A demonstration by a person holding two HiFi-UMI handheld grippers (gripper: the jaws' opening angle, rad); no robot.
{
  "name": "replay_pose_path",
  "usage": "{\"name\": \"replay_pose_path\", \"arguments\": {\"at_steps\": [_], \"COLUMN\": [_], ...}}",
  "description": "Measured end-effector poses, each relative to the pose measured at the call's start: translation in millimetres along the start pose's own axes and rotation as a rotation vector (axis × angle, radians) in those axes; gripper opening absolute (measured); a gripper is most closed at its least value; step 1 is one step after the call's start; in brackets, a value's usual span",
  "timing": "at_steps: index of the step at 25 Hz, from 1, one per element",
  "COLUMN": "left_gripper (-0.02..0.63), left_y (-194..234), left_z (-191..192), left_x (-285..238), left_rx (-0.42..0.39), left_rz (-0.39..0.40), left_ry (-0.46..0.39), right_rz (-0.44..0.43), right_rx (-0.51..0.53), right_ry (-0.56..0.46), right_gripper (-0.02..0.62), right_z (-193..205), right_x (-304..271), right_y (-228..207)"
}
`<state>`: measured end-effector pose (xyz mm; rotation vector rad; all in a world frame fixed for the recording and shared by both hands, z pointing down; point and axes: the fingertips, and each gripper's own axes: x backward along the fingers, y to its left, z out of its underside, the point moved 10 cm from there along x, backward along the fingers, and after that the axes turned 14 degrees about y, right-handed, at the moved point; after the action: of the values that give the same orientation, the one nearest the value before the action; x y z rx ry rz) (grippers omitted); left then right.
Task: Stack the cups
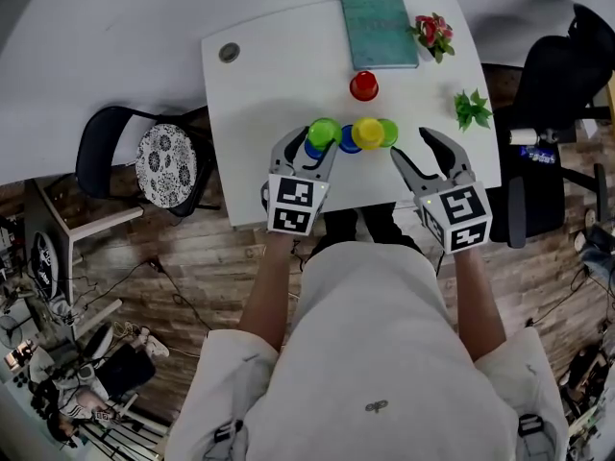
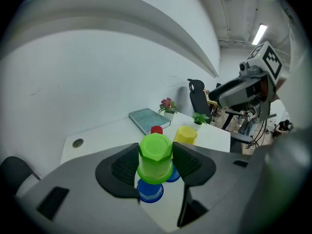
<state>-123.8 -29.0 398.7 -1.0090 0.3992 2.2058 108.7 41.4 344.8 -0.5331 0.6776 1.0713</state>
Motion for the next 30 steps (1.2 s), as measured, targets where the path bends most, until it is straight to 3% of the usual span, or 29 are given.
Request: {"name": "replay_pose_path", "arguments": {"at_steps": [30], "left_gripper": [0.241], "left_y": [-20.2], "left_z": [7.5], "left_x": [-20.7], "left_rx": [-0.065], "left_rz": [-0.035], "left_ry": [0.088], "right_rz": [-0.028], "right_rx": [0.025], "right_ry": [0.009], "right_gripper": [0.249], "right_z": [4.7], "right_x": [3.0], "right_y": [-14.8]}}
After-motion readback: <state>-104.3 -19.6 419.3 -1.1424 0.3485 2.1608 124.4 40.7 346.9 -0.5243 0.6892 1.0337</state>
